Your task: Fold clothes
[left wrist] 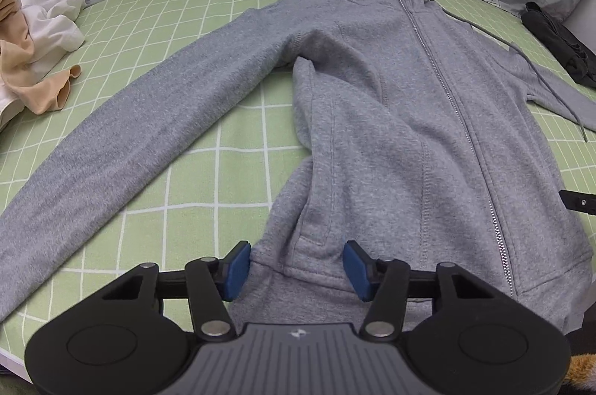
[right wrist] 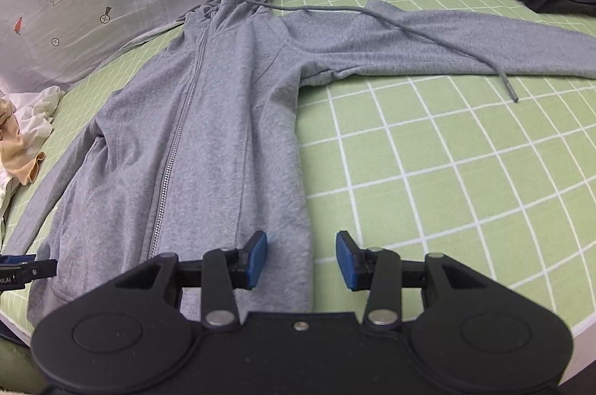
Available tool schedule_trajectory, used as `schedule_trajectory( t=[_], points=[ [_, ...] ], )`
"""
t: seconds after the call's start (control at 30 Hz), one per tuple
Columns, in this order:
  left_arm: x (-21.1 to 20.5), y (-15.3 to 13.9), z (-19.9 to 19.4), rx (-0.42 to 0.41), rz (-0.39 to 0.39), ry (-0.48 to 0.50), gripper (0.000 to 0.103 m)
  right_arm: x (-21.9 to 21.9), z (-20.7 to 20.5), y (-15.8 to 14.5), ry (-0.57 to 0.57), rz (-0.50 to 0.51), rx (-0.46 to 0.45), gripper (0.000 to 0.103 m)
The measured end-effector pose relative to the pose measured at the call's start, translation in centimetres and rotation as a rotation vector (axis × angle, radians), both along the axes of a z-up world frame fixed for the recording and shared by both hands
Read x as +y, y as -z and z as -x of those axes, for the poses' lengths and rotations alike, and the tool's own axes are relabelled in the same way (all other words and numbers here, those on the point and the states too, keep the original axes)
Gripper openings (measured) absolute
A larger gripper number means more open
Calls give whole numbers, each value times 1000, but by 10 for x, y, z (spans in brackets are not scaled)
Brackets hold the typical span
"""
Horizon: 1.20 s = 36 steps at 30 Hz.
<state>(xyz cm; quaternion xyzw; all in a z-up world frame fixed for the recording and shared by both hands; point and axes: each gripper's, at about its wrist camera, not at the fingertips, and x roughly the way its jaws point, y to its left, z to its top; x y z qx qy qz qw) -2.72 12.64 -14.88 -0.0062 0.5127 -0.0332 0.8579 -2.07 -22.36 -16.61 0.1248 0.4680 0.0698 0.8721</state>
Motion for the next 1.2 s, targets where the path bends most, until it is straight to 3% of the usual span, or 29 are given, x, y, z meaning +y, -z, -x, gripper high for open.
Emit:
schedule_trajectory(
  t=[0.07, 0.1, 0.13, 0.23, 0.27, 0.4, 0.5, 0.57, 0.67, 0.7, 0.77, 0.8, 0.83, 0.87, 0.93, 1.2],
  points=[
    [1, 1, 2, -4, 31, -17, 35, 0, 2, 0, -9, -15, -2, 43],
    [2, 1, 2, -8, 39, -27, 31, 0, 2, 1, -15, -24, -1, 32],
    [2, 1, 3, -9, 45, -36, 27, 0, 2, 1, -21, -34, 1, 13],
    [7, -2, 2, 4, 133, -84, 14, -3, 2, -3, -18, -48, -22, 7],
    [12, -3, 2, 17, 197, -115, 12, -7, 3, -8, -6, -50, -45, 6],
    [30, -5, 16, 39, 573, -202, 7, -33, 2, -37, 86, -79, -148, 5],
    [40, -7, 34, 10, 738, -262, 5, -49, -4, -56, 135, -101, -212, 5],
    [54, 0, 44, 17, 694, -374, 5, -50, -11, -60, 120, -95, -229, 5],
    [73, 19, 54, 70, 634, -540, 5, -40, -23, -48, 64, -41, -161, 6],
    [74, 21, 55, 75, 596, -554, 5, -36, -23, -43, 38, -23, -144, 7],
    [66, 12, 51, 60, 532, -503, 6, -27, -18, -36, 3, 48, -128, 21],
    [61, 7, 48, 53, 500, -477, 9, -27, -15, -34, 4, 71, -126, 36],
    [55, 1, 44, 45, 447, -444, 9, -28, -12, -33, 8, 76, -123, 40],
    [48, -4, 40, 37, 394, -410, 10, -29, -10, -32, 13, 80, -119, 40],
    [34, -14, 33, 16, 305, -337, 21, -35, -8, -29, 31, 73, -105, 39],
    [-31, -27, 6, -42, 183, -33, 45, -40, 2, -23, 51, 82, -86, 41]
  ],
)
